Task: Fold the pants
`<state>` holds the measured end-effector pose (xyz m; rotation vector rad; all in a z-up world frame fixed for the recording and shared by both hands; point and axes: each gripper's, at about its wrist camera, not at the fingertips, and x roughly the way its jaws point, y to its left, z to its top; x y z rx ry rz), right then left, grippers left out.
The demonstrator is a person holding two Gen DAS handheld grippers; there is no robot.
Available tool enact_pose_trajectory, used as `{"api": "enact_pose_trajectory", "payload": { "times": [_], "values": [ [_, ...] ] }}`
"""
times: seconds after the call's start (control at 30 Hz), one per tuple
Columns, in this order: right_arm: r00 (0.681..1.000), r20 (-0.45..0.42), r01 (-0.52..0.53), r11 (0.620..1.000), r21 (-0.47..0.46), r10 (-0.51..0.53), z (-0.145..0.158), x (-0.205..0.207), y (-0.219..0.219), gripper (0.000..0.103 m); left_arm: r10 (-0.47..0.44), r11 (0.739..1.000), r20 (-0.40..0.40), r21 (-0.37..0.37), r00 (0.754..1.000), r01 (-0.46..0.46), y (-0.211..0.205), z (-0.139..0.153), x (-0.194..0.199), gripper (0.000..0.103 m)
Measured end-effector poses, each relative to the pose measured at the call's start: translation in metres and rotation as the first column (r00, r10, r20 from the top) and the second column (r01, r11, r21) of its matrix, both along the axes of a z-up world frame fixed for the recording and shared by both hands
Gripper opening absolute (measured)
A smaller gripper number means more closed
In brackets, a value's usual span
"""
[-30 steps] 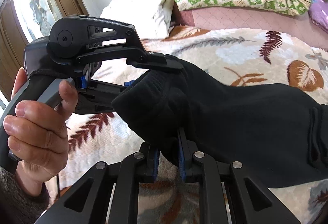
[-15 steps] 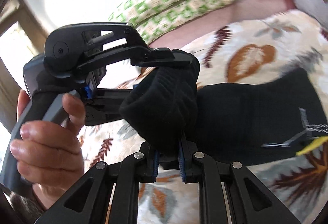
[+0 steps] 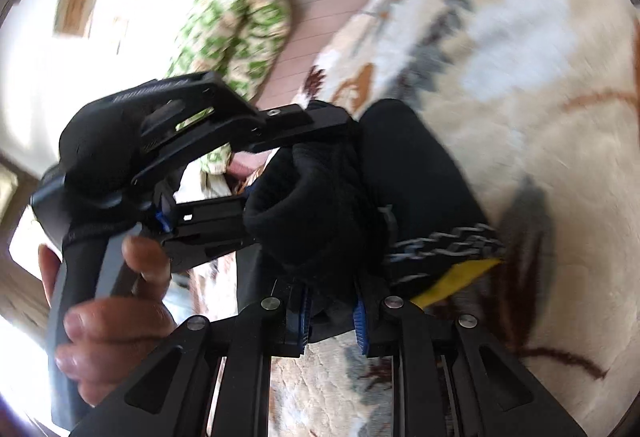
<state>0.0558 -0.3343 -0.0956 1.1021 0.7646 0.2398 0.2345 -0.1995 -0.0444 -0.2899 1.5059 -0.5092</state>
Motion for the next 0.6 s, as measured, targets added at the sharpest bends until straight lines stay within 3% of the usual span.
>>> {"api": "enact_pose_trajectory", "payload": {
  "times": [0.2,0.27,0.43,0.6],
  "values": [
    [1.000,0.000,-0.005,0.996,0.093,0.005,0.000,-0.013,-0.015,0.041,-0.032,0.999,-0.009,-0.018,0.999,0.032,0.007,0.020,-0.004,0.033],
    [1.000,0.008,-0.007,0.997,0.075,0.006,0.009,-0.021,-0.020,0.048,-0.035,0.999,0.007,-0.030,0.999,0.035,0.013,0.030,-0.007,0.033],
    [0.999,0.019,0.026,0.999,0.037,-0.026,0.028,-0.039,-0.038,0.050,0.012,0.995,0.018,-0.100,1.000,-0.010,0.042,0.055,-0.009,0.033],
    [0.994,0.112,0.025,0.995,-0.093,-0.015,0.076,-0.038,-0.045,0.054,0.063,0.996,0.078,-0.072,0.995,-0.058,0.092,0.064,-0.017,0.033]
  ]
}}
